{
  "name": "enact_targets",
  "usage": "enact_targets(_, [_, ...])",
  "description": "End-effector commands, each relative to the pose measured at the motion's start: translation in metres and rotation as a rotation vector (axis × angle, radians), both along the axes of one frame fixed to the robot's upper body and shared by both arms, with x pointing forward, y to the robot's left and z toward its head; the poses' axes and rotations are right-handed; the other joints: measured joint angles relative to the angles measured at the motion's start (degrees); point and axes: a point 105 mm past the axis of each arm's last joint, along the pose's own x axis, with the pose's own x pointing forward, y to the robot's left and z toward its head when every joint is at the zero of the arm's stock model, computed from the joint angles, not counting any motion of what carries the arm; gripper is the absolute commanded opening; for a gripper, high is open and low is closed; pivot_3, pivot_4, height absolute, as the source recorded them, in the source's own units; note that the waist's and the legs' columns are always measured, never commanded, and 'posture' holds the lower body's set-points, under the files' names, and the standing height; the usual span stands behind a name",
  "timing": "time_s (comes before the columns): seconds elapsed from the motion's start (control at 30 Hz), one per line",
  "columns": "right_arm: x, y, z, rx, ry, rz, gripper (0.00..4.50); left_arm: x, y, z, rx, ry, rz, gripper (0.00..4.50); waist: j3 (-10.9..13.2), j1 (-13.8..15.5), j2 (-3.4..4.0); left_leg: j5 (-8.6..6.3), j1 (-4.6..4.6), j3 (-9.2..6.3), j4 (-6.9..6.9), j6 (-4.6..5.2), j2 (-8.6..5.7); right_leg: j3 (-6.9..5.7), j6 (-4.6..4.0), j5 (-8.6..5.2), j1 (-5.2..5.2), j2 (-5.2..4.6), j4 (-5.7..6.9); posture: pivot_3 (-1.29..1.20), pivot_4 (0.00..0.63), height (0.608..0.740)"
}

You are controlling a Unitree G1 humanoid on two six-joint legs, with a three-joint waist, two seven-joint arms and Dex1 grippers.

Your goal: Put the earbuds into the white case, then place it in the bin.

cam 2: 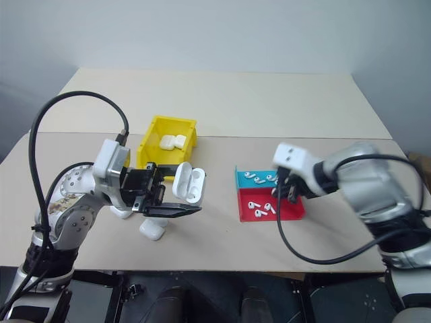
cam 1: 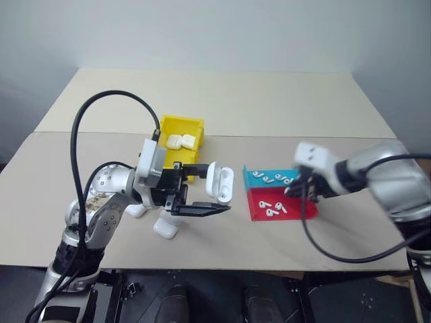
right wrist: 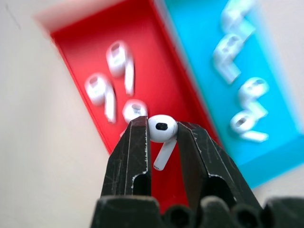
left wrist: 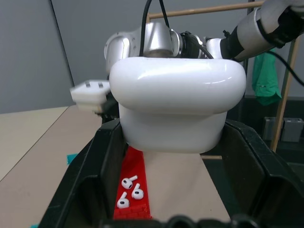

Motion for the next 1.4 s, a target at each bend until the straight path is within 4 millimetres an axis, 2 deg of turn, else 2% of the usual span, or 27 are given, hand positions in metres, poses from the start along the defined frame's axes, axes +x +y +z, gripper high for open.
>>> enact_targets(0.03, [-0.024, 0.014, 0.056, 0.317, -0.247, 0.067, 0.65, 0.003, -0.003, 0.012, -0.019, -0.004, -0.008, 2.77, -0.03, 0.02, -0.05, 0.00, 0.02, -0.06, 0.01, 0.00, 0.03, -0.04, 0.00, 0.00, 0.07, 0.04, -0.02, 0.00, 0.150, 0.740])
enact_targets(0.13, [-0.040, 0.025, 0.084, 0.565, -0.352, 0.112, 0.65, 0.008, -0.007, 0.014, -0.006, 0.027, 0.002, 2.77, -0.06, -0.28, -0.01, 0.00, 0.06, -0.04, 0.01, 0.00, 0.03, -0.01, 0.00, 0.00, 0.08, 0.06, 0.03, 0.00, 0.150, 0.740])
enact_targets(0.2, [-0.050, 0.034, 0.094, 0.683, -0.379, 0.158, 0.65, 0.011, -0.011, 0.017, 0.001, 0.042, 0.011, 2.77, -0.06, -0.30, 0.01, 0.00, 0.07, -0.03, 0.00, 0.00, 0.03, 0.02, 0.00, 0.00, 0.06, 0.06, 0.07, 0.00, 0.150, 0.740])
enact_targets(0.4, [-0.069, 0.062, 0.105, 0.820, -0.381, 0.280, 0.65, 0.014, -0.021, 0.022, -0.001, 0.050, 0.016, 2.77, -0.08, -0.30, 0.06, 0.00, 0.02, -0.05, -0.01, 0.00, 0.03, -0.01, 0.00, 0.00, 0.04, 0.05, 0.13, 0.00, 0.150, 0.740])
enact_targets(0.53, [-0.072, 0.076, 0.099, 0.812, -0.344, 0.313, 0.65, 0.013, -0.026, 0.026, -0.023, 0.041, 0.011, 2.77, -0.08, -0.34, 0.06, 0.00, 0.03, -0.05, -0.01, 0.00, 0.03, 0.00, 0.00, 0.00, 0.04, 0.05, 0.12, 0.00, 0.150, 0.740])
enact_targets(0.8, [-0.070, 0.088, 0.090, 0.755, -0.357, 0.315, 0.65, 0.014, -0.030, 0.028, -0.019, 0.016, 0.020, 2.77, -0.08, -0.53, 0.06, 0.00, 0.01, -0.06, -0.01, 0.00, 0.03, 0.00, 0.00, 0.00, 0.03, 0.04, 0.11, 0.00, 0.150, 0.740])
enact_targets(1.4, [-0.063, 0.093, 0.079, 0.718, -0.401, 0.284, 0.65, 0.012, -0.029, 0.029, -0.019, 0.008, 0.003, 2.77, -0.08, -0.91, 0.05, 0.00, 0.01, -0.07, -0.01, 0.00, 0.03, 0.01, 0.00, 0.00, 0.02, 0.05, 0.05, 0.00, 0.150, 0.740])
